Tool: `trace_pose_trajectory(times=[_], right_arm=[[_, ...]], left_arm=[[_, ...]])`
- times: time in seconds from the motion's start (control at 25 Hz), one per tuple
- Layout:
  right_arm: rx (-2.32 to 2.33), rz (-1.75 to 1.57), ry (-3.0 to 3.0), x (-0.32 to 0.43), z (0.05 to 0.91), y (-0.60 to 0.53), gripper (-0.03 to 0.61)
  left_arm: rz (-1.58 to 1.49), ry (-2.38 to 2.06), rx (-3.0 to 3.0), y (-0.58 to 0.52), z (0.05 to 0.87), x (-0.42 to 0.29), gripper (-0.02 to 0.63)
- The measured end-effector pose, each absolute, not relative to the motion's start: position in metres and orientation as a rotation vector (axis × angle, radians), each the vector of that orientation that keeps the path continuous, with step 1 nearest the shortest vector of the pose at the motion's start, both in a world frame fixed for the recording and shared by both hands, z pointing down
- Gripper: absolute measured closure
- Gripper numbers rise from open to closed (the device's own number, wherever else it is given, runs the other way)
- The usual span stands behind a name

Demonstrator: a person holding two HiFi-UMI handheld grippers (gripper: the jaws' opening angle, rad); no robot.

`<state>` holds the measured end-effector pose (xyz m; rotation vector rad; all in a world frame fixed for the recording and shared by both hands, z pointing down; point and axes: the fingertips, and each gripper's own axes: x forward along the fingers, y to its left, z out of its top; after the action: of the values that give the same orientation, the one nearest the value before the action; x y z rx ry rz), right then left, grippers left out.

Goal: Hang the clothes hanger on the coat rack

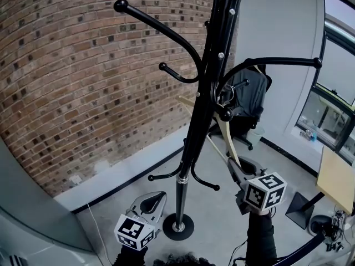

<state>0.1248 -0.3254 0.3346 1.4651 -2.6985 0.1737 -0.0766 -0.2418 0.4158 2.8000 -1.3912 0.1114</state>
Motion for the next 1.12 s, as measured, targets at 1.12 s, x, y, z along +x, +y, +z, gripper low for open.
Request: trace_pose_trajectory(times=[1.12], right_arm=[[1.508, -0.019, -2.761, 0.145, 0.313, -0.307, 0.518]], left_arm=[[0.105, -1.401, 2.811, -0.240, 0.420, -0.071, 0.606]])
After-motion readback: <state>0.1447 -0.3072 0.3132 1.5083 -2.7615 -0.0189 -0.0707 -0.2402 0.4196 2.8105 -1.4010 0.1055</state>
